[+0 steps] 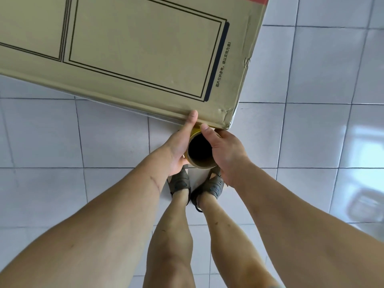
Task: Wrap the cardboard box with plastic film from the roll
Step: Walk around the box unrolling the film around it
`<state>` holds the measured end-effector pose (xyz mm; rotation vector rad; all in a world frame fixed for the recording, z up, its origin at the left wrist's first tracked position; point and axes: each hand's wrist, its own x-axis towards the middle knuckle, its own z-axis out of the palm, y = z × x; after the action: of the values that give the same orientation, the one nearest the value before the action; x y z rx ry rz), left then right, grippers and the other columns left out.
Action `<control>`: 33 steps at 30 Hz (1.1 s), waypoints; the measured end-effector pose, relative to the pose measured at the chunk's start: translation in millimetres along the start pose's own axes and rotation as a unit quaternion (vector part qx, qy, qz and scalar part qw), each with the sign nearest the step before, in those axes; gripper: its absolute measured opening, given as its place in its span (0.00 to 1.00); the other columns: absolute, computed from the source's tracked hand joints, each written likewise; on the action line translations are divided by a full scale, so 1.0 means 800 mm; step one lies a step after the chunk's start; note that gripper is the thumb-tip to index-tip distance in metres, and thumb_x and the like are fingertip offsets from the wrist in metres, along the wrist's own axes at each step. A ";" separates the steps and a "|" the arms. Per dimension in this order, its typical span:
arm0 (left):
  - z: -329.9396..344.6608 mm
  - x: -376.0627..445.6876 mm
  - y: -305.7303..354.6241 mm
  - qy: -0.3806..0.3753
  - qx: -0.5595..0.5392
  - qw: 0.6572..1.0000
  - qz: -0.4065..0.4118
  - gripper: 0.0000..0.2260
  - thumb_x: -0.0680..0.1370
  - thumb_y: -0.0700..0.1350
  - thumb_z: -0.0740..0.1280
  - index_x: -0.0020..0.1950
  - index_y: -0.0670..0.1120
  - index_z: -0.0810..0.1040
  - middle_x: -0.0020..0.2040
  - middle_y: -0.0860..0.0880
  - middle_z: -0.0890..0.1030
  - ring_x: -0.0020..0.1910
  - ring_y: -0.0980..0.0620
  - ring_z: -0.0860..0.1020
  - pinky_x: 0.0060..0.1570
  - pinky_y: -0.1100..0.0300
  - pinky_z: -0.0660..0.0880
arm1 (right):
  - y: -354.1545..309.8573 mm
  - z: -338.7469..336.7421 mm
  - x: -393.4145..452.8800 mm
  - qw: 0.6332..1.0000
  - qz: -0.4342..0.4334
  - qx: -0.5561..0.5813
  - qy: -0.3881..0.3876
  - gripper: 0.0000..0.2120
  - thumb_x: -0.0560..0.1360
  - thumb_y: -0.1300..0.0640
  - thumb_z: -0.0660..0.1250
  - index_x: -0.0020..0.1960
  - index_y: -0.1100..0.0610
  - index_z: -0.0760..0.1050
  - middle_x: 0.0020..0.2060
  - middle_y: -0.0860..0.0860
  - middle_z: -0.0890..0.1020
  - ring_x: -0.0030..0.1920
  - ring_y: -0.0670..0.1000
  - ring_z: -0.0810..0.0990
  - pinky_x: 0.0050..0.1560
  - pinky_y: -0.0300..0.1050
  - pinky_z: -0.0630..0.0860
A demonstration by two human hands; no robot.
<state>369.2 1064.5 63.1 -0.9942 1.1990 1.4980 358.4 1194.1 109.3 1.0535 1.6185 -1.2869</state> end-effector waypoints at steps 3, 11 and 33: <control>0.004 0.000 -0.001 -0.006 -0.011 1.000 -0.009 0.54 0.61 0.88 0.64 0.73 0.51 0.83 0.66 0.47 0.88 0.69 0.45 0.84 0.76 0.40 0.76 | 0.001 -0.007 0.004 1.000 -0.010 -0.019 -0.010 0.21 0.75 0.38 0.70 0.62 0.48 0.78 0.49 0.43 0.81 0.48 0.41 0.77 0.44 0.40 0.72; 0.024 0.000 0.007 0.023 -0.032 0.999 -0.011 0.52 0.63 0.86 0.64 0.72 0.50 0.83 0.64 0.46 0.89 0.67 0.44 0.85 0.74 0.42 0.77 | 0.004 -0.023 0.011 1.000 0.009 0.017 -0.023 0.23 0.72 0.39 0.73 0.61 0.51 0.80 0.53 0.49 0.85 0.55 0.50 0.82 0.56 0.45 0.78; 0.119 0.012 -0.024 0.141 -0.185 0.973 0.009 0.68 0.49 0.93 0.58 0.79 0.52 0.77 0.72 0.46 0.84 0.73 0.42 0.80 0.78 0.37 0.71 | -0.001 -0.106 0.031 0.986 -0.043 -0.146 -0.070 0.19 0.77 0.37 0.67 0.61 0.49 0.79 0.55 0.49 0.81 0.57 0.52 0.78 0.52 0.44 0.73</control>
<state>382.5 1161.0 67.6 -1.4889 1.1445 1.6719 341.7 1280.6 100.7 0.7057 1.6971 -1.1111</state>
